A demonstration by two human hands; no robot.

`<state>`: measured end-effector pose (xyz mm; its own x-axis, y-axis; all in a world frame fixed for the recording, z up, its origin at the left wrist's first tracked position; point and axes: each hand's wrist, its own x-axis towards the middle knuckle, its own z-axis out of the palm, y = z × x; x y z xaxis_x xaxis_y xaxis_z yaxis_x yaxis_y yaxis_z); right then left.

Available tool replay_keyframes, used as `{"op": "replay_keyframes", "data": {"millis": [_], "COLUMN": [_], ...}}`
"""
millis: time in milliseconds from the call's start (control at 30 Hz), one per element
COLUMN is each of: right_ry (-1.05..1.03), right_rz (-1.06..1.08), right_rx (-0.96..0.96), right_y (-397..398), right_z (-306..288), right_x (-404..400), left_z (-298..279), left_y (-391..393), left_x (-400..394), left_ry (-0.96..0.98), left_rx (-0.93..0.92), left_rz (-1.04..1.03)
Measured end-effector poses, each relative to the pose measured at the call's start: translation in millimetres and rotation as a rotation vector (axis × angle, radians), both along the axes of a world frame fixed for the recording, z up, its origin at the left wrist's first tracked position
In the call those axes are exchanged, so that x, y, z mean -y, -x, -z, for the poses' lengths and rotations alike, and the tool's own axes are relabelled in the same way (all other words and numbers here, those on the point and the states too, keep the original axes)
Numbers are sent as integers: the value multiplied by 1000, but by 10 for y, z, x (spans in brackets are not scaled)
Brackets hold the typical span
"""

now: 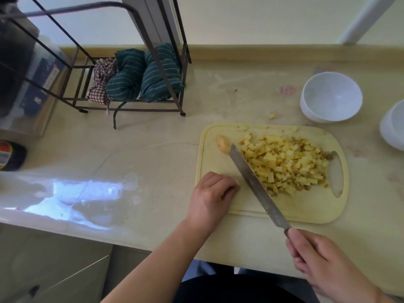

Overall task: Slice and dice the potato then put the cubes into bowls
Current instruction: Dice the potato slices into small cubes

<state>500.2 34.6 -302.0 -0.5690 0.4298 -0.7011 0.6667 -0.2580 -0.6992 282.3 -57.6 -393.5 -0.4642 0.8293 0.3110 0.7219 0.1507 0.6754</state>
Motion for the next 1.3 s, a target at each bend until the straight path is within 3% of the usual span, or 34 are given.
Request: {"op": "replay_keyframes", "data": {"millis": [233, 400, 500, 567, 700, 833, 1167, 1300], "right_ry": [-68, -480, -835, -932, -994, -994, -1014, -989], "right_rz": [-119, -366, -593, -688, -800, -826, -929, -937], "right_rx": [-84, 29, 197, 253, 306, 336, 331, 355], "right_y": [-128, -188, -206, -196, -192, -138, -79, -84], "right_z": [-93, -276, -342, -324, -336, -419, -537, -571], "right_x": [-278, -445, -461, -464, -486, -485, -431, -439], "left_z": [17, -124, -396, -614, -776, -708, -669, -695], "left_y": [-82, -111, -157, -202, -247, -250, -175, -104], "left_x": [-292, -48, 194, 190, -125, -330, -567, -634], "left_ry": [-1, 42, -75, -151, 103, 276, 439, 515], "left_rx": [37, 36, 26, -31, -222, -181, -67, -140], "left_rz": [-11, -55, -240, -159, 116, 91, 25, 84]}}
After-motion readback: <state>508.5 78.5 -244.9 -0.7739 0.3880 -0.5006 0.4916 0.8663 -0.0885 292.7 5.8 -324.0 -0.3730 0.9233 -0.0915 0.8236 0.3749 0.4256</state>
